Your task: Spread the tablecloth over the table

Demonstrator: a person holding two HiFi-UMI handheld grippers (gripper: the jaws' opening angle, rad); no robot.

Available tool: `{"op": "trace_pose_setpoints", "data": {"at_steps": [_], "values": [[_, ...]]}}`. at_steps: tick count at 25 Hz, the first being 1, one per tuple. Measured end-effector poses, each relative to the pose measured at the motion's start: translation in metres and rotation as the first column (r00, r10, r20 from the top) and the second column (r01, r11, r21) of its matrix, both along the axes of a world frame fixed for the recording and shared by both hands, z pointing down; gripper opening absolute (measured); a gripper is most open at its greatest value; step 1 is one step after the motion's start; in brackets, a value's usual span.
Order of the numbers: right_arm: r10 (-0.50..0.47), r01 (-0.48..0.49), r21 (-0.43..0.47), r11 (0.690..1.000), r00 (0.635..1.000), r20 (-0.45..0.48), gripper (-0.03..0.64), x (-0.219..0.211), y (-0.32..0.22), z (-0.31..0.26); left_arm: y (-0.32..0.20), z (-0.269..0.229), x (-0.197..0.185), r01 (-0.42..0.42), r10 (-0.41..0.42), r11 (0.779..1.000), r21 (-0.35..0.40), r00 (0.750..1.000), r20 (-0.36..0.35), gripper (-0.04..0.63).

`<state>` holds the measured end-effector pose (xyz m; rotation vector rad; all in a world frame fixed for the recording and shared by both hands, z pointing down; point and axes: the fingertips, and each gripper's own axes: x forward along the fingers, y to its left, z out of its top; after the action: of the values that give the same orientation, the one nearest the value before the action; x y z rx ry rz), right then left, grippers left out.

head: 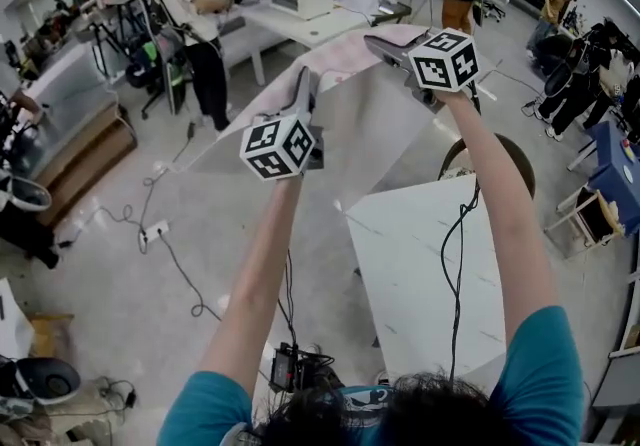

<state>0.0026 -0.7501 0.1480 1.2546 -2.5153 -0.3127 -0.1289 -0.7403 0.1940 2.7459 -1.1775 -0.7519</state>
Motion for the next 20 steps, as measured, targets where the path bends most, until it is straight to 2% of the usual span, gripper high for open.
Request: {"op": "trace_pose_setpoints", "data": {"at_steps": [2,10,15,20], "values": [[0.013,-0.013,0.017,1.000,1.000,-0.012,0.061,0.027,0.022,-0.001,0.019,0.002,0.027,-0.037,0.037,0.999,-0.015,0.999,-0.023,0.104],[0.037,-0.037,-0.027,0.999,0.999,-0.007,0.061,0.128,0.116,0.014,0.106,0.026,0.132,-0.151,0.142,0.982,-0.115,0.987,-0.081,0.103],[0.039,-0.034,-0.059,0.998,0.996,0.082,0.061,0.195,0.178,0.040,0.166,0.045,0.194,-0.172,0.167,0.973,-0.151,0.985,-0.050,0.100],[0.048,-0.028,-0.111,0.993,0.982,0.182,0.061,0.240,0.219,0.064,0.207,0.058,0.234,-0.196,0.198,0.958,-0.209,0.980,-0.015,0.098]]}}
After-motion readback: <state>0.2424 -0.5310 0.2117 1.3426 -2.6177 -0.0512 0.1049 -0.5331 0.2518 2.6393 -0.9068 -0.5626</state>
